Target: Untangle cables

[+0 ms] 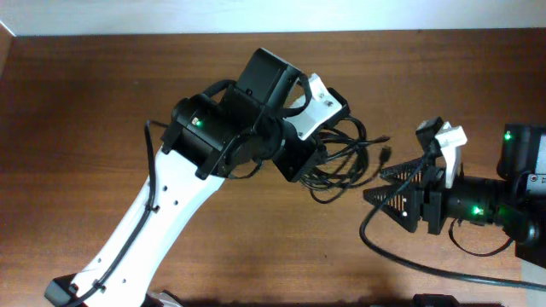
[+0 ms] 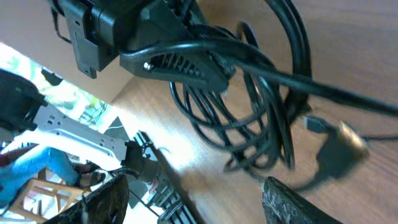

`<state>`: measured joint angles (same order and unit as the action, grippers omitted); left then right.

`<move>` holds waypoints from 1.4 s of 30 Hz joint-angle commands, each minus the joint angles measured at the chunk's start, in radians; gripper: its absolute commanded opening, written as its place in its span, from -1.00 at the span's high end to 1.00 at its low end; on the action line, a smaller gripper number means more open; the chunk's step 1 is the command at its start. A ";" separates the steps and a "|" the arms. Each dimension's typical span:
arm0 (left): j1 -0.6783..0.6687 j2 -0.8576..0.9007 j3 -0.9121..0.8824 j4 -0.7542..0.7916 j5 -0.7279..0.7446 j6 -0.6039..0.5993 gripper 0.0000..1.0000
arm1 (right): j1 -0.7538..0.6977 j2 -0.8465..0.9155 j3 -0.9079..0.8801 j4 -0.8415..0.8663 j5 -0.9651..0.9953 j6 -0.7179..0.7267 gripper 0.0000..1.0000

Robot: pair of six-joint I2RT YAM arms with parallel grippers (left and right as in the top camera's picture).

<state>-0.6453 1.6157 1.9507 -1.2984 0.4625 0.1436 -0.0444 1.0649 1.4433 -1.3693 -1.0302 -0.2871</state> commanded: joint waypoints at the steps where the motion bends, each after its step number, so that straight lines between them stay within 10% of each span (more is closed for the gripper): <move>1: -0.019 0.001 0.014 0.009 0.140 -0.018 1.00 | -0.002 0.011 0.003 0.000 -0.047 -0.050 -0.34; 31: -0.080 0.001 0.014 0.034 0.200 0.029 1.00 | -0.002 0.022 0.003 -0.019 0.149 -0.046 -0.33; 38: -0.080 0.001 0.014 -0.013 -0.192 -0.143 1.00 | -0.002 0.022 0.003 -0.019 0.149 -0.046 -0.33; 42: -0.081 0.001 0.014 0.007 -0.172 -0.158 1.00 | -0.002 0.022 0.003 -0.021 0.148 -0.045 -0.33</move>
<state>-0.7242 1.6161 1.9507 -1.3178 0.3489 0.0456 -0.0444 1.0840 1.4433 -1.3876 -0.8791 -0.3222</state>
